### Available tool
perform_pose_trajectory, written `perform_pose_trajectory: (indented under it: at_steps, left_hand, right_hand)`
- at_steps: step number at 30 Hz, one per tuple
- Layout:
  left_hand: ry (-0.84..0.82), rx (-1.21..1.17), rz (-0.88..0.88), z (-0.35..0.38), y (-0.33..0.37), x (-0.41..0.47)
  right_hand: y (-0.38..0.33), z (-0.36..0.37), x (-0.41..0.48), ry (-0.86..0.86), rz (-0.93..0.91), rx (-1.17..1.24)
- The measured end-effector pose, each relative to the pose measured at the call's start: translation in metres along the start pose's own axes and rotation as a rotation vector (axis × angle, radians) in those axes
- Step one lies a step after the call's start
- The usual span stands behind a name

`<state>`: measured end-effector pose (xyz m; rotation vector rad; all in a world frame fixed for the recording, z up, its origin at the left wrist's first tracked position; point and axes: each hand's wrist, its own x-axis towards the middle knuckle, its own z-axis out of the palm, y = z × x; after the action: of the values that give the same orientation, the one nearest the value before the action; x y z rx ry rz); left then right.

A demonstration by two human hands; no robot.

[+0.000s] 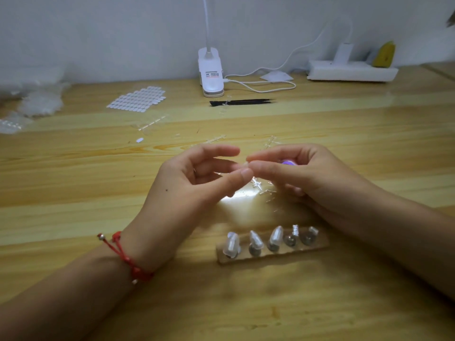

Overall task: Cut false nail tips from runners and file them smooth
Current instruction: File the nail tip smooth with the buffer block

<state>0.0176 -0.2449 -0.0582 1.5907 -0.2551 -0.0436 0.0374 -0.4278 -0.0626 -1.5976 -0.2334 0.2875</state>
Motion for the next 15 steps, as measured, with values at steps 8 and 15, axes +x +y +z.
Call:
perform_pose_trajectory:
  at_steps: [8, 15]
  left_hand:
    - [0.075, 0.041, 0.014, 0.0069, 0.0003, 0.0024]
    - [0.060, 0.091, 0.024, 0.0042, -0.0017, 0.0045]
  right_hand:
    - [-0.0019, 0.0035, -0.0003, -0.025, -0.017, 0.047]
    - [-0.0053, 0.0042, 0.0031, -0.092, 0.116, 0.607]
